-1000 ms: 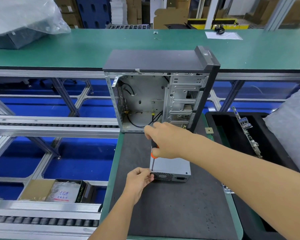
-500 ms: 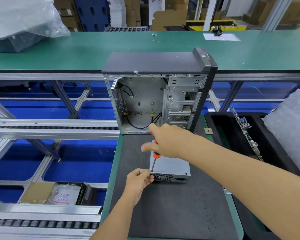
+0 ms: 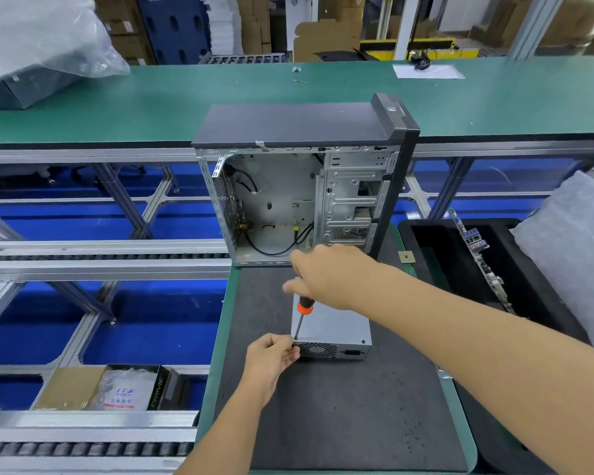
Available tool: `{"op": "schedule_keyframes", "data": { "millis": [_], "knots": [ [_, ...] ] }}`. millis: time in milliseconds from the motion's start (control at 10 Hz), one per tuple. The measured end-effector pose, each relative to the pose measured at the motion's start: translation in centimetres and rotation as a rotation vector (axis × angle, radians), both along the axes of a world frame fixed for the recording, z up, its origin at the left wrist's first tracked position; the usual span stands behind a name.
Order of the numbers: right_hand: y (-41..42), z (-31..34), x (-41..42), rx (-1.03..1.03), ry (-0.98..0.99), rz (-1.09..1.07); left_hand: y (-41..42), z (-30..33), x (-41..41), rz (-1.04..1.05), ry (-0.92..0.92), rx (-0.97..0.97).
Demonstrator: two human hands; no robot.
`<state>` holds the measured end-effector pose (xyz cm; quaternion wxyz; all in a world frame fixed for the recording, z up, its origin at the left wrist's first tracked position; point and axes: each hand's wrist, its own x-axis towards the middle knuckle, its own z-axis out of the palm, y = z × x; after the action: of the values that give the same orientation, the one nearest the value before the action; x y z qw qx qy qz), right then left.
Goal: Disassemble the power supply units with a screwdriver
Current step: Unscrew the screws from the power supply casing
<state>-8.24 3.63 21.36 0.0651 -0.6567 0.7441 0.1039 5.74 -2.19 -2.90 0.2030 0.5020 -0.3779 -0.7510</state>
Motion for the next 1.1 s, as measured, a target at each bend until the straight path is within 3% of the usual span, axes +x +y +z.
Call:
{"op": "schedule_keyframes", "data": {
  "millis": [100,200,300,500,600,700,800,900,1000,1100],
  "knots": [
    [0.2,-0.1,-0.2,-0.035,-0.271,-0.005,0.0,0.1,-0.1,0.000,0.003,-0.001],
    [0.3,-0.4,-0.2,-0.036,-0.355,-0.086,0.0,0.1,0.0,0.000,-0.003,-0.003],
    [0.2,-0.5,-0.1,-0.016,-0.072,-0.090,0.0,0.2,-0.1,0.003,-0.015,-0.005],
    [0.3,-0.3,-0.4,-0.036,-0.339,-0.055,0.1,0.1,-0.1,0.006,0.004,0.000],
    [0.3,-0.6,-0.2,-0.038,-0.244,-0.185,0.0,0.1,-0.1,0.010,-0.006,-0.005],
    [0.2,-0.4,-0.2,-0.031,-0.203,-0.107,0.1,0.1,-0.2,0.009,-0.006,-0.004],
    [0.5,-0.2,-0.1,0.000,-0.372,-0.071,0.1,0.2,-0.2,0.004,0.009,-0.007],
    [0.4,0.1,0.5,0.031,-0.123,-0.134,0.2,0.2,-0.2,0.004,0.002,-0.012],
    [0.2,0.2,0.6,0.029,0.082,0.011,0.1,0.2,-0.2,0.009,-0.008,-0.013],
    [0.4,-0.2,0.2,-0.026,-0.250,-0.034,0.2,0.2,-0.2,0.012,0.000,-0.011]
  ]
}}
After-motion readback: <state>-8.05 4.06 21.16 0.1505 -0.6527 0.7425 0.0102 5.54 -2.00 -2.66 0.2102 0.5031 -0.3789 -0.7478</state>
